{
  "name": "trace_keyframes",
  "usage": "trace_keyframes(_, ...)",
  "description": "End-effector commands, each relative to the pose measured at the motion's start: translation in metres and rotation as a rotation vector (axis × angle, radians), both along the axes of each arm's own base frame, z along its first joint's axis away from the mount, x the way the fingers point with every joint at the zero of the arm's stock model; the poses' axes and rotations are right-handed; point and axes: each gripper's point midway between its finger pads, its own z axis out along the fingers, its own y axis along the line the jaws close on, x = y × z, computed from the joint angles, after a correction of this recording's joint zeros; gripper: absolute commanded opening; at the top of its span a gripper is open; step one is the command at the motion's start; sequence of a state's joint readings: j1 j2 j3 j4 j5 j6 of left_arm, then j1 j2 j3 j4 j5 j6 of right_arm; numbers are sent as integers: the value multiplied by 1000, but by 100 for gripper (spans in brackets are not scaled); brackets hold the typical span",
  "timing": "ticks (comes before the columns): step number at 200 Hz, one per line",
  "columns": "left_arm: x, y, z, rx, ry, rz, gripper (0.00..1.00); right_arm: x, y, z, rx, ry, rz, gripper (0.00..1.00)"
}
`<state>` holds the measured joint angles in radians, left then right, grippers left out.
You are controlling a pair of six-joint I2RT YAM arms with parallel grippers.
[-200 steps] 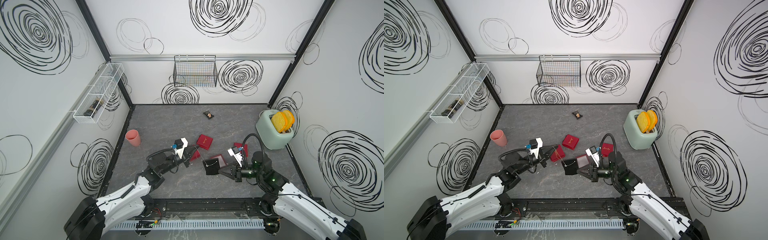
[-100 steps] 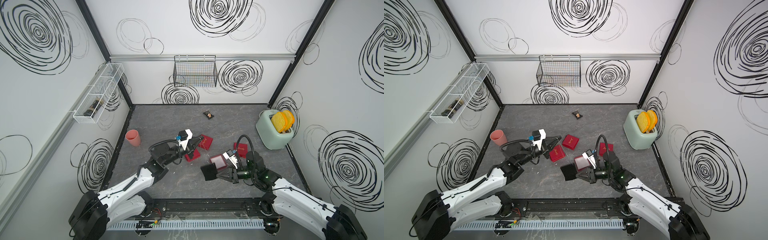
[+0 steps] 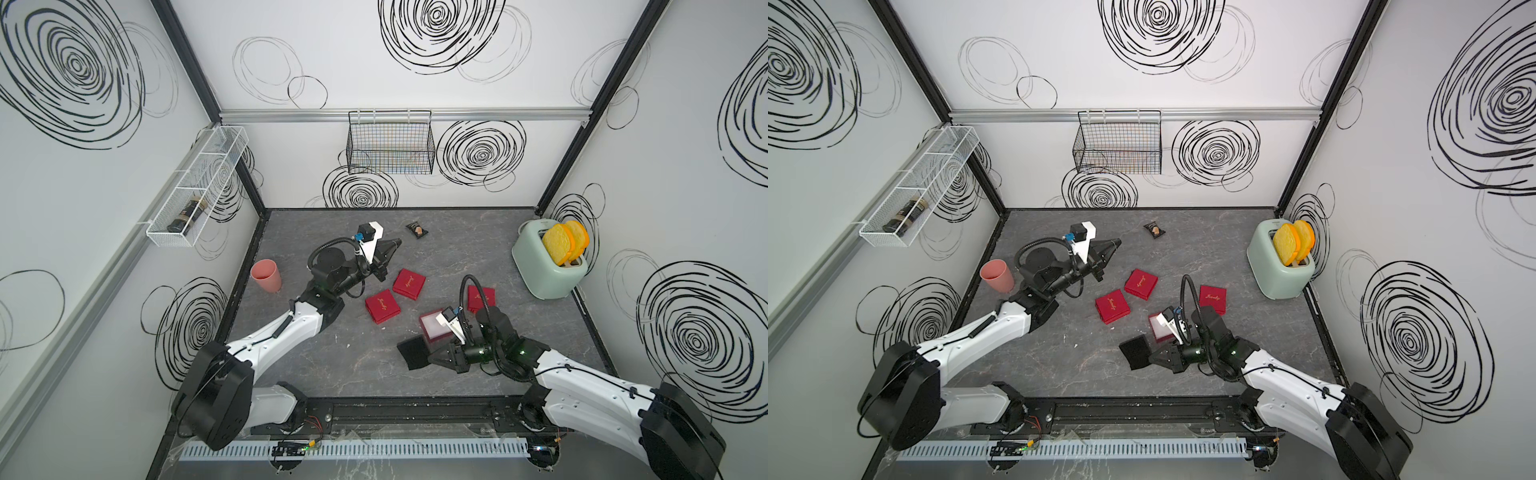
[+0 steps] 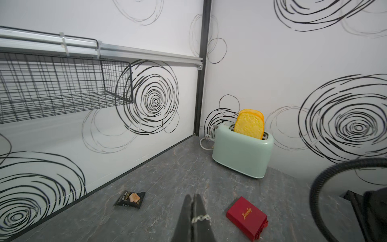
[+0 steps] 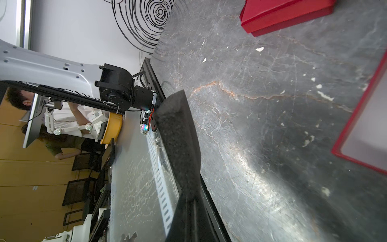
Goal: Take the necklace out of the lift-off lid jewelry box
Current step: Pick up the necklace from the inner lining, then place the necklace at the center of the board.
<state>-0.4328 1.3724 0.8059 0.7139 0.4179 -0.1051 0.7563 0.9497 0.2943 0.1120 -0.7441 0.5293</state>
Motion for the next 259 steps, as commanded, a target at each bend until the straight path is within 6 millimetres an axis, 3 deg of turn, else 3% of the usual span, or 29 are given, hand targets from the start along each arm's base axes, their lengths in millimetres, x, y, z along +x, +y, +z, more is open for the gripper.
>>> trace_keyframes(1,37,11,-5,28,62,70,0,9,3,15,9,-76,-19,0)
trace_keyframes(31,105,23,-61,233,276,246,0,12,-1,20,7,-100,-48,0)
trace_keyframes(58,153,33,-104,370,429,369,0,13,-5,21,8,-119,-69,0)
trace_keyframes(86,188,40,-141,472,535,451,0,14,-8,21,14,-128,-82,0)
trace_keyframes(117,211,45,-183,600,625,488,0,17,-9,19,12,-120,-94,0)
trace_keyframes(146,216,62,-213,638,708,514,0,22,-10,20,9,-124,-113,0)
trace_keyframes(175,209,104,-234,526,849,518,0,35,-18,14,-35,-133,-194,0)
trace_keyframes(218,181,182,-241,328,943,627,0,55,-33,5,-105,-171,-326,0)
trace_keyframes(259,157,237,-251,227,1021,760,0,74,-46,3,-175,-205,-429,0)
